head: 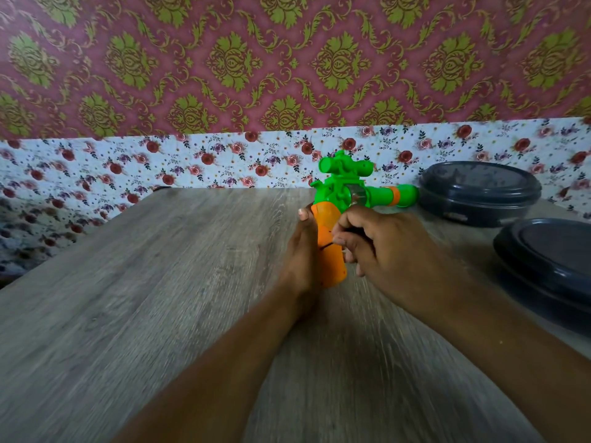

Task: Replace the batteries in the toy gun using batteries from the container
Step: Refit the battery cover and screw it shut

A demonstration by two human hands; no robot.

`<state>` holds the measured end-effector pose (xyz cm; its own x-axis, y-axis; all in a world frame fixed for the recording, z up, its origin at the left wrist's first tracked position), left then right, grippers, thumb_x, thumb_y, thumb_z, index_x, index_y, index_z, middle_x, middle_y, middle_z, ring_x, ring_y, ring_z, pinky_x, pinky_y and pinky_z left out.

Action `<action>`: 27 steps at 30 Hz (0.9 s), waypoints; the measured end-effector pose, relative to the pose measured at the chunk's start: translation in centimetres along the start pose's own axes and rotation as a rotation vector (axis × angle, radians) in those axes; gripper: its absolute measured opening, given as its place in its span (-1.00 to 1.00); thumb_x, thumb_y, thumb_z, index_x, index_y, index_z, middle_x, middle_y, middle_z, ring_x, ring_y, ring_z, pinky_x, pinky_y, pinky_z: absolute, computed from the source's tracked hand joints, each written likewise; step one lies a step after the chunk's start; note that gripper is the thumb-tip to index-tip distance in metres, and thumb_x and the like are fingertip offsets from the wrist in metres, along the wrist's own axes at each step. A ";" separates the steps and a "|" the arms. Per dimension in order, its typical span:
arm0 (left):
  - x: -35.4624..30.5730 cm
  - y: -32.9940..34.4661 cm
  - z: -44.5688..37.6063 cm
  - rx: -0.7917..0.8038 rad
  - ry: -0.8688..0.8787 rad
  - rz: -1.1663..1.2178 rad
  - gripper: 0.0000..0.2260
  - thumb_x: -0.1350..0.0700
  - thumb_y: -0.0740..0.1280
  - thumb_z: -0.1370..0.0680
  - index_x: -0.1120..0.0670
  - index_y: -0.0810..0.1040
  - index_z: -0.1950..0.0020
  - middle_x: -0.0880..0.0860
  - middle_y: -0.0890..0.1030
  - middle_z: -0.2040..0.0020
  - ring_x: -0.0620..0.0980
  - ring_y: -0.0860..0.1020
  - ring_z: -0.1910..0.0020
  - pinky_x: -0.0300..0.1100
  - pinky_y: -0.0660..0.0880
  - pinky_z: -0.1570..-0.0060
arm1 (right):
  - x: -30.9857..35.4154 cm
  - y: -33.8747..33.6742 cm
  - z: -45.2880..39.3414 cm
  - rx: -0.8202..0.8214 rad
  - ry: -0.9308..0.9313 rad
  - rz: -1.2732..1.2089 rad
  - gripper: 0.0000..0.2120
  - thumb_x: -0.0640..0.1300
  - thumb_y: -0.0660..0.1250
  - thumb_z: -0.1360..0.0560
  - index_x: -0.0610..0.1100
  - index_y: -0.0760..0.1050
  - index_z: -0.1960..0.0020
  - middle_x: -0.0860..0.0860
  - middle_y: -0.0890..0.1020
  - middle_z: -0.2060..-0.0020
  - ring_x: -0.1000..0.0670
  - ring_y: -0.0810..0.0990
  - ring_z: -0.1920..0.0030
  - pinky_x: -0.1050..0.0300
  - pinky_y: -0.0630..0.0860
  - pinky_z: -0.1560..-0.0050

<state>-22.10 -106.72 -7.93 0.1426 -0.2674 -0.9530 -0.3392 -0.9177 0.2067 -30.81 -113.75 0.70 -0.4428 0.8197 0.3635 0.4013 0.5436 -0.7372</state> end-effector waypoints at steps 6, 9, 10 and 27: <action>0.1 0.1 -0.1 0.020 0.035 -0.063 -0.53 -0.22 -0.09 -0.61 -0.08 0.57 0.00 0.00 0.69 0.11 -0.08 0.66 0.07 0.09 0.54 -0.14 | 0.0 0.0 0.0 -0.048 0.038 0.240 -0.59 0.21 0.03 -0.52 -0.08 0.47 0.10 -0.11 0.64 0.25 -0.19 0.57 0.19 -0.02 0.48 0.21; -0.1 0.4 0.4 0.032 0.056 -0.109 -0.61 -0.13 -0.10 -0.64 -0.14 0.52 -0.08 -0.20 0.66 0.17 -0.33 0.61 0.13 -0.24 0.56 -0.01 | -0.1 -0.2 0.0 -0.053 0.108 0.247 -0.59 0.22 0.08 -0.51 -0.10 0.48 0.09 -0.13 0.63 0.22 -0.20 0.58 0.15 0.03 0.43 0.21; -0.1 0.5 0.4 0.046 0.047 -0.118 -0.62 -0.11 -0.12 -0.65 -0.18 0.50 -0.06 -0.24 0.65 0.20 -0.38 0.60 0.16 -0.31 0.55 0.03 | 0.0 -0.2 0.0 -0.042 0.127 0.196 -0.62 0.20 0.12 -0.50 -0.10 0.48 0.14 -0.14 0.63 0.25 -0.19 0.59 0.18 0.03 0.47 0.20; 0.3 0.1 0.1 -0.039 -0.070 0.037 -0.50 -0.22 -0.13 -0.60 -0.03 0.55 -0.01 0.21 0.62 -0.03 0.21 0.58 -0.04 0.31 0.44 -0.17 | 0.5 0.3 0.1 0.125 -0.047 0.309 -0.82 -0.05 0.06 -0.59 -0.09 0.22 -0.16 -0.16 0.59 0.08 -0.23 0.55 0.08 -0.03 0.43 0.20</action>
<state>-22.18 -106.82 -8.27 0.0652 -0.2813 -0.9574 -0.3067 -0.9186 0.2490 -31.03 -113.18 0.64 -0.3533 0.9315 0.0868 0.4225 0.2416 -0.8736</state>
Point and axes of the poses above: each hand's wrist, its own z-axis away from the middle knuckle, its own y-axis out of the palm, x = y × z, the point moved 7 cm from there along -z, towards the middle knuckle
